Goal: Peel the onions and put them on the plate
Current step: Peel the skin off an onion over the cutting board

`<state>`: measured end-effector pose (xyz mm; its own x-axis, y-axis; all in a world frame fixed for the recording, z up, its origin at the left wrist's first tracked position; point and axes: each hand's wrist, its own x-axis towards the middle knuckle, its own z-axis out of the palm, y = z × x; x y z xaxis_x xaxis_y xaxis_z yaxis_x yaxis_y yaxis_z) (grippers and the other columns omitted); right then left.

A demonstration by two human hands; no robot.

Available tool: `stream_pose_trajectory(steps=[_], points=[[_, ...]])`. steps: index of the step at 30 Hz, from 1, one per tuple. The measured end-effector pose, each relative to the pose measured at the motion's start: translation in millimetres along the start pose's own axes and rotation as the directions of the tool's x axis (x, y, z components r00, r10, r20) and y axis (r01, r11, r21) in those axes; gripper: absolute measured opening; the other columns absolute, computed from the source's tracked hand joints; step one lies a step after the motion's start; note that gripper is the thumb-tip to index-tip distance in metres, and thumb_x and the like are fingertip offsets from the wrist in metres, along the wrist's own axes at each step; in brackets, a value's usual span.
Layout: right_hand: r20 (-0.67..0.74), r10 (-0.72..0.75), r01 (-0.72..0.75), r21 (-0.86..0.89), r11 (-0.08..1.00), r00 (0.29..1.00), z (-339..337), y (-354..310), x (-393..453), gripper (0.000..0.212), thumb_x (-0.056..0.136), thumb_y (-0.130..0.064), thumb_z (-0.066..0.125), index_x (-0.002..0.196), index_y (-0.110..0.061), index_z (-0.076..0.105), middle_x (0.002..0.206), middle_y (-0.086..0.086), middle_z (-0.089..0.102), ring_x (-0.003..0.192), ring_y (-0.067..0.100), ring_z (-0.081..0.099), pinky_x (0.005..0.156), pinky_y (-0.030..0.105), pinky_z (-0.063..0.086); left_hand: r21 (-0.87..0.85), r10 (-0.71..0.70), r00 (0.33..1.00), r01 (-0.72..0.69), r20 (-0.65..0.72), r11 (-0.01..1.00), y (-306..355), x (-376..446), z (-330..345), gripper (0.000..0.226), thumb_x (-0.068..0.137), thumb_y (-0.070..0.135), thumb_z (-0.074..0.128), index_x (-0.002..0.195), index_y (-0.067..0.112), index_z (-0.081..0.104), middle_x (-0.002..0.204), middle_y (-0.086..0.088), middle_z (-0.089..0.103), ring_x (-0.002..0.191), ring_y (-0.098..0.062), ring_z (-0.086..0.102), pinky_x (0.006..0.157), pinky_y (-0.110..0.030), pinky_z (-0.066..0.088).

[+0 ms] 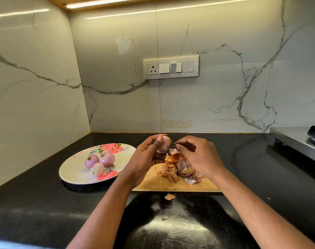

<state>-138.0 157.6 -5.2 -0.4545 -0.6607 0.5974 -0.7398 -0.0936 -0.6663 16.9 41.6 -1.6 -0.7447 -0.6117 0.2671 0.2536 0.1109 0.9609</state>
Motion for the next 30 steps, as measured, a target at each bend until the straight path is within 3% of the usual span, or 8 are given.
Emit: stream_pose_trajectory(steps=[2, 6, 11, 18, 23, 26, 30], points=[[0.015, 0.000, 0.000, 0.006, 1.000, 1.000, -2.8, -3.4, 0.0, 0.014, 0.093, -0.035, 0.072, 0.106, -0.032, 0.076, 0.098, -0.019, 0.074, 0.093, -0.004, 0.068, 0.079, 0.014, 0.052, 0.013, 0.003, 1.000, -0.003, 0.001, 1.000, -1.0, 0.2, 0.3, 0.047, 0.088, 0.043, 0.058, 0.127, 0.018, 0.064, 0.099, -0.009, 0.069, 0.085, -0.018, 0.063, 0.075, -0.025, 0.056], [0.071, -0.015, 0.002, 0.178, 0.984, 0.997, -4.2, -14.4, -1.7, 0.027, 0.084, -0.040, 0.080, 0.109, -0.031, 0.074, 0.098, -0.017, 0.075, 0.093, -0.004, 0.070, 0.080, 0.015, 0.056, 0.035, 0.019, 1.000, -0.019, 0.004, 0.999, -1.6, 0.9, 0.2, 0.048, 0.088, 0.044, 0.060, 0.129, 0.019, 0.065, 0.103, -0.012, 0.071, 0.087, -0.018, 0.067, 0.079, -0.027, 0.057], [-0.015, -0.049, 0.051, 0.203, 0.978, 0.999, 1.6, -16.1, -5.0, 0.026, 0.079, -0.022, 0.086, 0.102, -0.024, 0.075, 0.089, -0.014, 0.076, 0.084, -0.001, 0.071, 0.077, 0.016, 0.057, 0.042, 0.030, 1.000, -0.030, -0.003, 0.999, -3.1, 1.5, 0.7, 0.048, 0.088, 0.040, 0.062, 0.131, 0.018, 0.063, 0.108, -0.014, 0.075, 0.091, -0.021, 0.073, 0.082, -0.030, 0.059], [-0.033, -0.039, 0.044, 0.182, 0.982, 0.999, -0.1, -15.7, -3.8, 0.016, 0.086, -0.015, 0.080, 0.094, -0.028, 0.073, 0.083, -0.015, 0.074, 0.080, -0.002, 0.069, 0.070, 0.011, 0.053, 0.081, 0.029, 0.999, -0.027, -0.021, 0.996, -2.9, 3.0, -0.8, 0.046, 0.088, 0.037, 0.063, 0.131, 0.017, 0.062, 0.100, -0.011, 0.076, 0.087, -0.020, 0.074, 0.080, -0.030, 0.059], [-0.101, 0.043, -0.037, 0.062, 0.997, 0.994, -3.9, -4.2, -0.9, 0.013, 0.091, -0.013, 0.074, 0.092, -0.026, 0.075, 0.084, -0.015, 0.072, 0.076, -0.006, 0.066, 0.062, 0.004, 0.047, 0.084, 0.001, 0.999, 0.002, -0.039, 0.996, -4.6, 4.3, -2.4, 0.035, 0.098, 0.027, 0.060, 0.132, 0.017, 0.062, 0.099, -0.010, 0.076, 0.084, -0.018, 0.071, 0.078, -0.029, 0.058], [-0.047, 0.044, -0.044, -0.014, 0.999, 0.998, -3.2, -2.0, -1.3, 0.013, 0.095, -0.019, 0.070, 0.099, -0.030, 0.075, 0.090, -0.015, 0.073, 0.076, -0.006, 0.066, 0.064, 0.004, 0.046, 0.048, -0.016, 0.999, 0.018, -0.046, 0.999, -4.6, 5.0, -3.2, 0.036, 0.099, 0.024, 0.060, 0.134, 0.015, 0.061, 0.104, -0.013, 0.075, 0.087, -0.019, 0.072, 0.082, -0.031, 0.059], [0.031, 0.015, -0.018, 0.101, 0.995, 0.999, -1.3, -12.5, -3.3, 0.018, 0.092, -0.028, 0.073, 0.110, -0.034, 0.073, 0.096, -0.019, 0.073, 0.090, -0.009, 0.066, 0.076, 0.006, 0.050, -0.032, -0.041, 0.999, 0.040, -0.009, 0.999, -0.9, 2.8, -1.7, 0.032, 0.101, 0.022, 0.057, 0.131, 0.014, 0.063, 0.109, -0.013, 0.075, 0.095, -0.021, 0.074, 0.085, -0.029, 0.060]])
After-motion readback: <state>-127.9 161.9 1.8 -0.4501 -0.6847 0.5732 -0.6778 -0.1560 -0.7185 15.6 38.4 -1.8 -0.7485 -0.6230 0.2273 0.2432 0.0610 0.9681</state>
